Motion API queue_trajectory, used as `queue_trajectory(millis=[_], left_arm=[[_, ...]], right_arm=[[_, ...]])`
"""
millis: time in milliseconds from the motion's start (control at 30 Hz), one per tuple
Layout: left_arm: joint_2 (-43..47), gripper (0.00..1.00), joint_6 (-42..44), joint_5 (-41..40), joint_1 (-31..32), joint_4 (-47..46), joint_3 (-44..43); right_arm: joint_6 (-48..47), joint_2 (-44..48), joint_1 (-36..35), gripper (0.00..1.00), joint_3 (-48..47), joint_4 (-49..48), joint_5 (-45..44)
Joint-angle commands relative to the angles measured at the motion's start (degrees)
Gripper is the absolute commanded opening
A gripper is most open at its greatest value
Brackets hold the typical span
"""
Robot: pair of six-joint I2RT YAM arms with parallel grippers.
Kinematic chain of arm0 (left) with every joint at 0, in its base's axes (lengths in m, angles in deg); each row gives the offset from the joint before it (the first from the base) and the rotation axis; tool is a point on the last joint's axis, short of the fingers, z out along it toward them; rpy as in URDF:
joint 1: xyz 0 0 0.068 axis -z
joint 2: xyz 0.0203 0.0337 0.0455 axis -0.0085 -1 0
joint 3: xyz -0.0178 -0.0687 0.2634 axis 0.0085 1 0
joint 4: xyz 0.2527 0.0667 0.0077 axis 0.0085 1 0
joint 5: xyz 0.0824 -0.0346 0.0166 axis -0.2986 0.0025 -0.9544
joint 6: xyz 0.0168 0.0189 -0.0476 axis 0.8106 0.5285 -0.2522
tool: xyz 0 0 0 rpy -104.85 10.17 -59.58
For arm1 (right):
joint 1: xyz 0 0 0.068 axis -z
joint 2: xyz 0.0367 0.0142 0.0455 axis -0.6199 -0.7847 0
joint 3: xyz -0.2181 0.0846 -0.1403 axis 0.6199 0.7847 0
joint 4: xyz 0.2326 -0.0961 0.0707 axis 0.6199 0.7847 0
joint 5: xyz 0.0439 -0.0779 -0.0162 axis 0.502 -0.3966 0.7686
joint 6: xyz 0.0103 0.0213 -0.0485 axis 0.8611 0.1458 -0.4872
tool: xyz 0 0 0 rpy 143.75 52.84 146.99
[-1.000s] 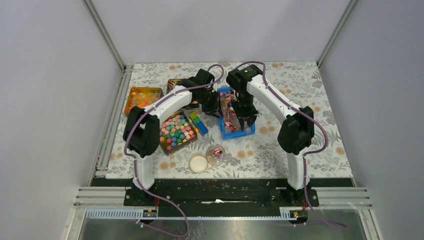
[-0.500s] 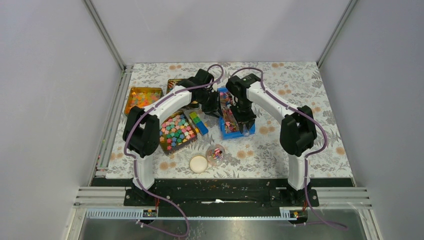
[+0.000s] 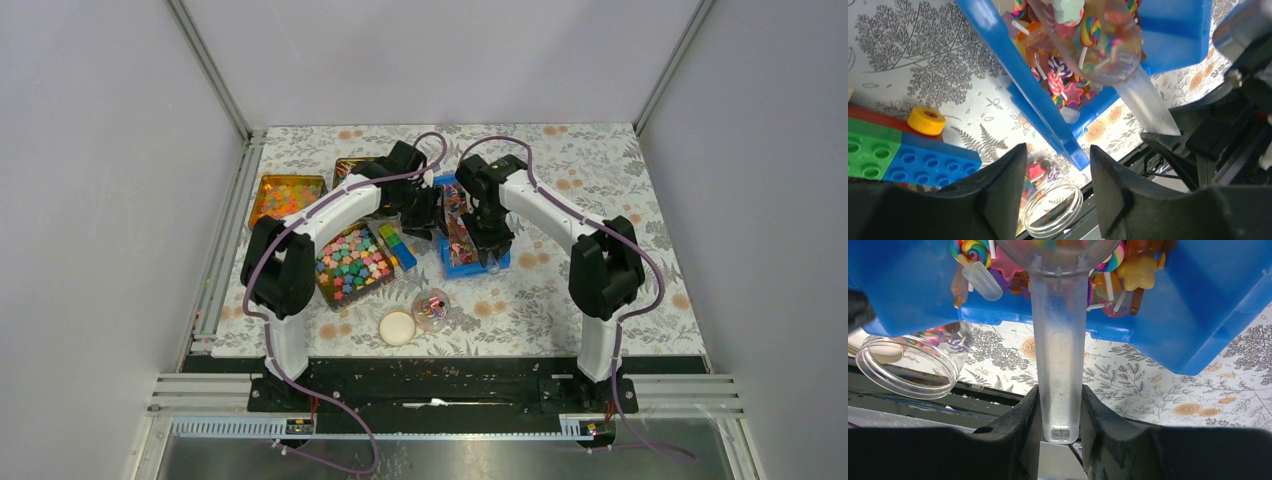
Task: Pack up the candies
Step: Scoop the fake candies from the storage box.
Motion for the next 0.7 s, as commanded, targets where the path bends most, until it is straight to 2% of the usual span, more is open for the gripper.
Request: queue_trajectory(millis=[0, 167, 667], left_arm=[[6.65, 0.52, 0.89, -1.93, -0.09, -1.69, 1.7], [10.53, 0.61, 0.55, -4.3, -0.75, -3.62, 4.23], [16.88, 0.72, -1.5, -7.19, -1.51, -7.05, 10.47]], right_arm=[[-1.27, 3.62, 0.16, 0.0, 2.17, -6.17, -4.0], [-1.09, 6.01, 0.14, 0.0, 4.77, -8.31, -4.57], [-1.84, 11.47, -0.3, 0.0, 11.51, -11.88, -4.65]])
